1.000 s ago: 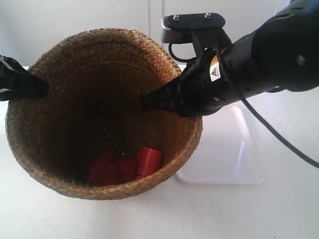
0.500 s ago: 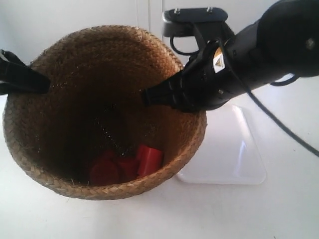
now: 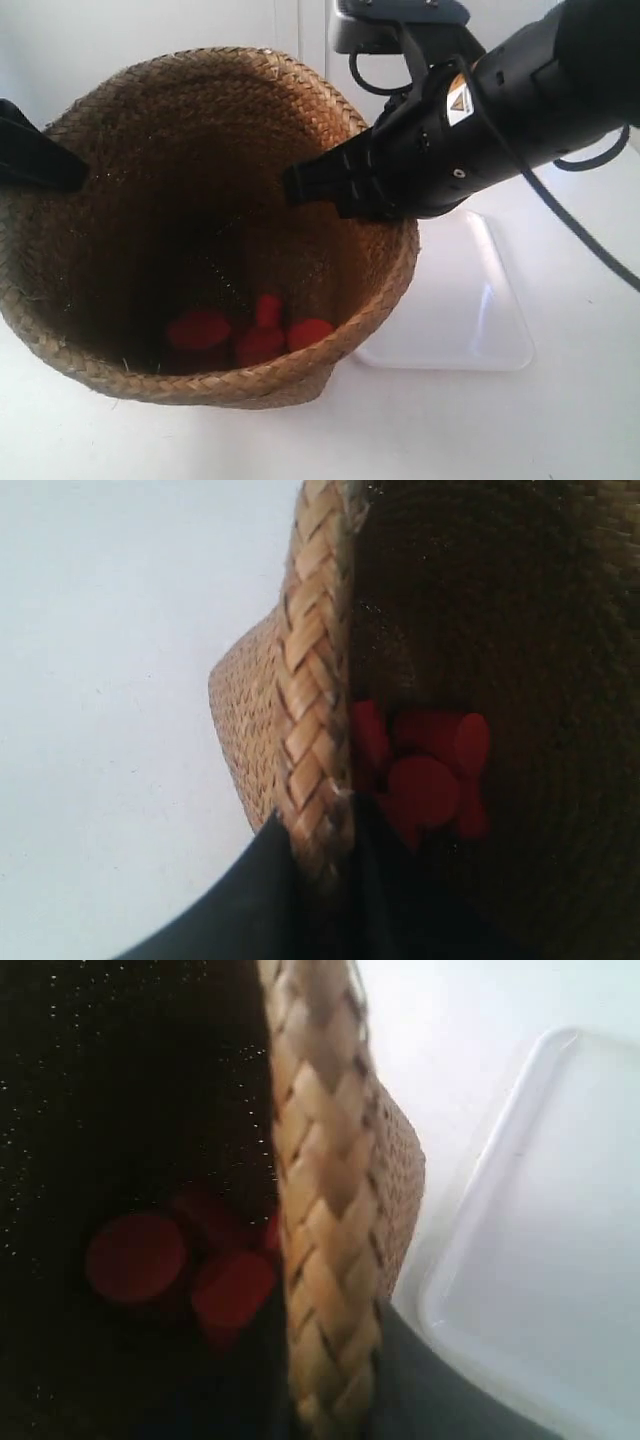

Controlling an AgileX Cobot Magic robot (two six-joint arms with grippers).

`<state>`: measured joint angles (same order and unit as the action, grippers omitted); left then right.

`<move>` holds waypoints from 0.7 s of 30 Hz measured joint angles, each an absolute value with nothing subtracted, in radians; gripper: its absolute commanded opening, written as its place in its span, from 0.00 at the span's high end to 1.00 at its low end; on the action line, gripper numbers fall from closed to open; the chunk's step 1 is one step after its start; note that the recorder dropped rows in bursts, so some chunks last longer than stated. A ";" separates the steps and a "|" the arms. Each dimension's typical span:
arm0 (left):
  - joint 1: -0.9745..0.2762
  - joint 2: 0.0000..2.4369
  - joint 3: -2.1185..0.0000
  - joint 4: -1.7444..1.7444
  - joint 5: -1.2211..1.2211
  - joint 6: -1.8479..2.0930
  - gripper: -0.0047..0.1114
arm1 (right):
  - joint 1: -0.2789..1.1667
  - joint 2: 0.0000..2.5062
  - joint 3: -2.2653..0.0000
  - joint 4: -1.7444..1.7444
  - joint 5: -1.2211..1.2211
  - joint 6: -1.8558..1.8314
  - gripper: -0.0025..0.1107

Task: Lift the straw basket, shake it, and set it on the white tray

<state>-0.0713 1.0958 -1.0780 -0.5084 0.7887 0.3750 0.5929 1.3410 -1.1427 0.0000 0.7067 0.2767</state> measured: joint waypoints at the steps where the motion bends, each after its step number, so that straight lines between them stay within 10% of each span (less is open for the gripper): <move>1: -0.071 1.094 -1.078 -0.510 0.781 0.375 0.96 | 0.593 1.336 -1.143 0.000 0.707 0.276 0.98; 21: -0.071 1.053 -0.978 -0.504 0.643 0.380 0.96 | 0.592 1.427 -1.119 -0.012 0.626 0.272 0.98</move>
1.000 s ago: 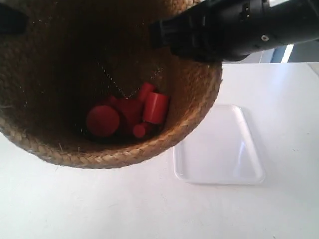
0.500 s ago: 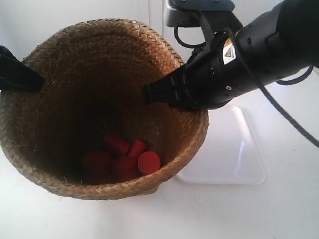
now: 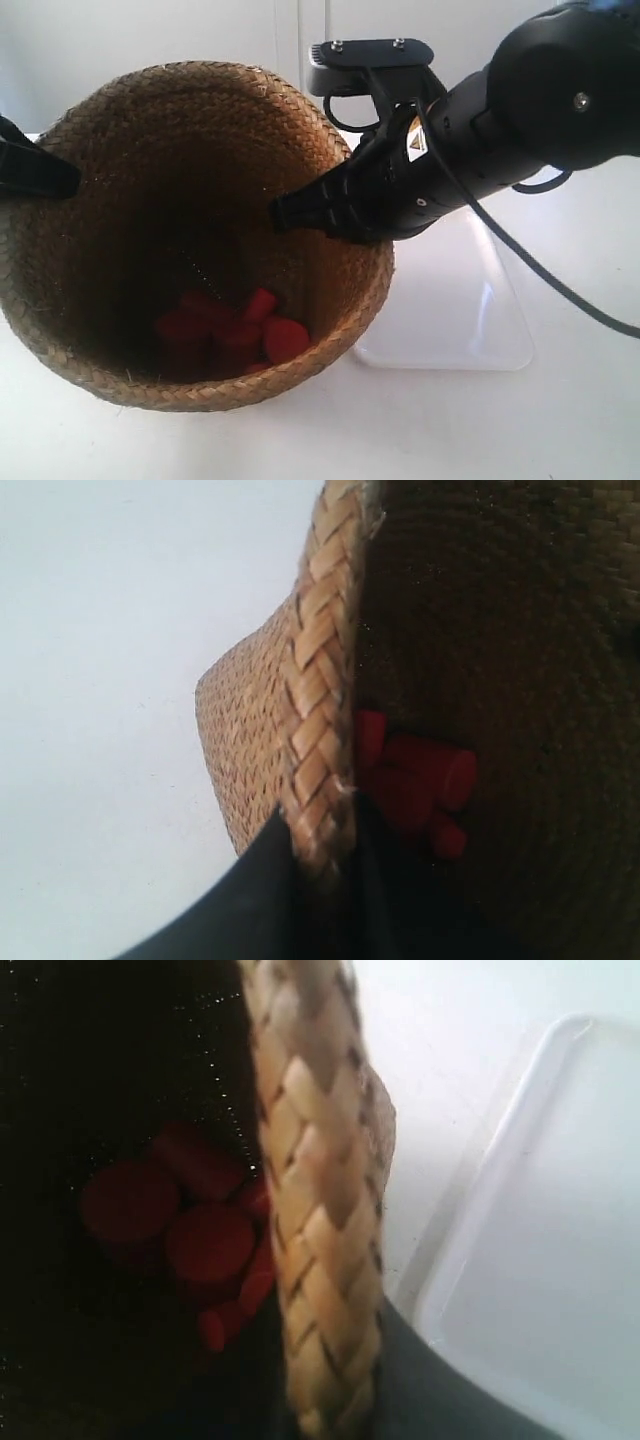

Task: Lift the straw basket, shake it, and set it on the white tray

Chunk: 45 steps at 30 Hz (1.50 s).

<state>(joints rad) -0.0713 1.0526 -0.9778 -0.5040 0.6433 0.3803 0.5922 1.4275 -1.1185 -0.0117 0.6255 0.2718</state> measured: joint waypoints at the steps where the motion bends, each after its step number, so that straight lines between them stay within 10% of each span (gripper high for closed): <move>1: -0.071 1.053 -0.978 -0.506 0.643 0.380 0.96 | 0.592 1.427 -1.119 -0.012 0.628 0.272 0.98; 7: -0.069 0.905 -1.218 -0.571 0.731 0.416 0.96 | 0.649 1.187 -1.242 -0.051 0.653 0.244 0.98; 45: -0.069 1.004 -1.047 -0.540 0.745 0.386 0.96 | 0.598 1.314 -1.091 0.050 0.651 0.221 0.98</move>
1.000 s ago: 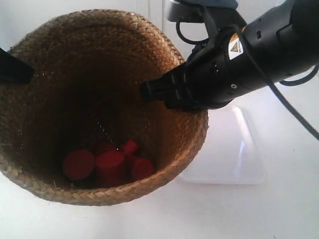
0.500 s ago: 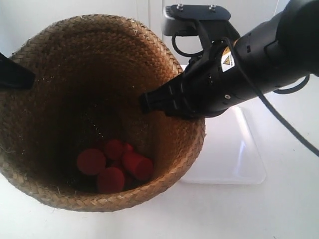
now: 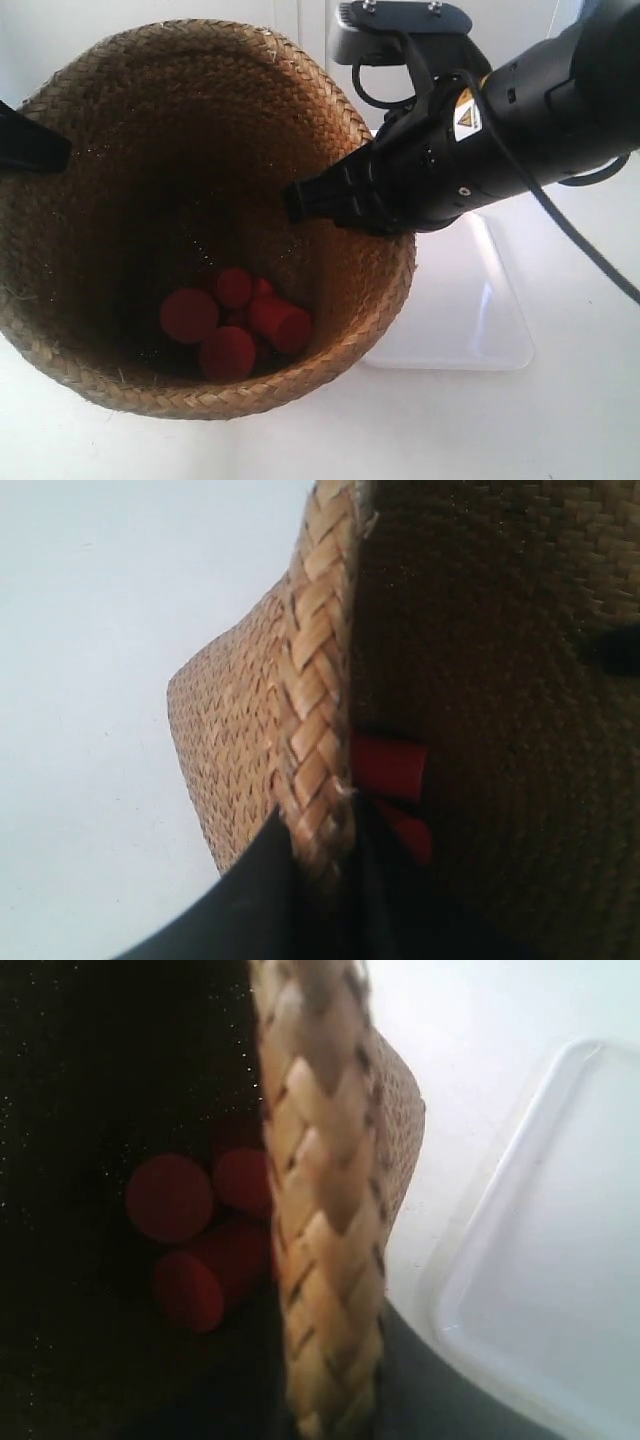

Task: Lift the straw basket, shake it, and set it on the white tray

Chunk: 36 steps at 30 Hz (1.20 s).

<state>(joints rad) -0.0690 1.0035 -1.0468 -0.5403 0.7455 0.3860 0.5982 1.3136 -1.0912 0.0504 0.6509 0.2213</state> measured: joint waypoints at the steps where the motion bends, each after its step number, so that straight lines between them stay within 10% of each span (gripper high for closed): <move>1: -0.069 1.010 -1.047 -0.540 0.745 0.387 0.96 | 0.598 1.316 -1.089 0.050 0.646 0.221 0.98; 36: -0.067 1.086 -1.121 -0.644 0.812 0.355 0.96 | 0.509 1.307 -1.194 0.053 0.773 0.171 0.98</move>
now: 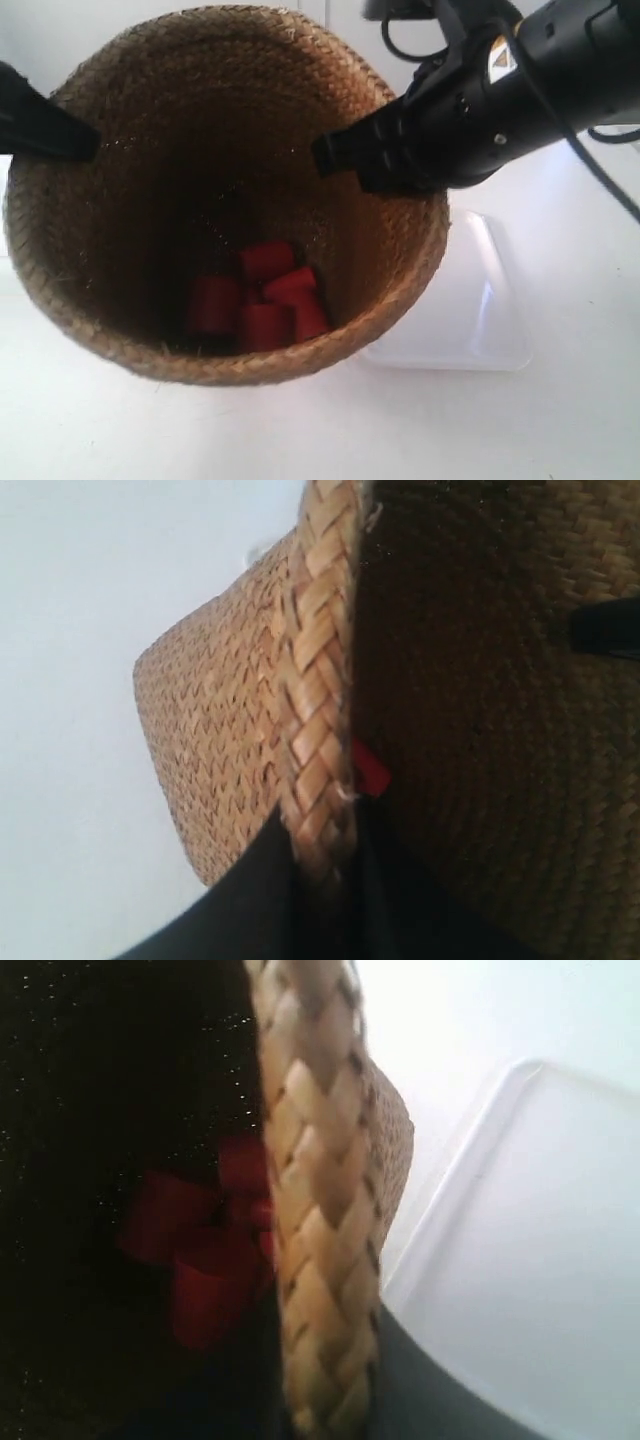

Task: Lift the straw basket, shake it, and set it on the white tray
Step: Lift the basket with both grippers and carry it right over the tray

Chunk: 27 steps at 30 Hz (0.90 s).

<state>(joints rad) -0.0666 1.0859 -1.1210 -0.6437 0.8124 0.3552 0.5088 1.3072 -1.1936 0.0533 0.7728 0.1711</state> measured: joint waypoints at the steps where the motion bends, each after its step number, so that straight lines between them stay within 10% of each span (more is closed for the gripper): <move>1: -0.067 1.106 -1.139 -0.677 0.807 0.359 0.96 | 0.489 1.312 -1.220 0.049 0.792 0.167 0.98; 27: -0.356 1.394 -1.393 -0.778 0.586 0.187 0.96 | 0.211 1.446 -1.676 0.000 1.248 0.017 0.98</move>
<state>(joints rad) -0.3560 1.3940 -1.3931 -0.7784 0.5858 0.1873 0.2114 1.4463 -1.6763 0.0000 1.2479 0.0172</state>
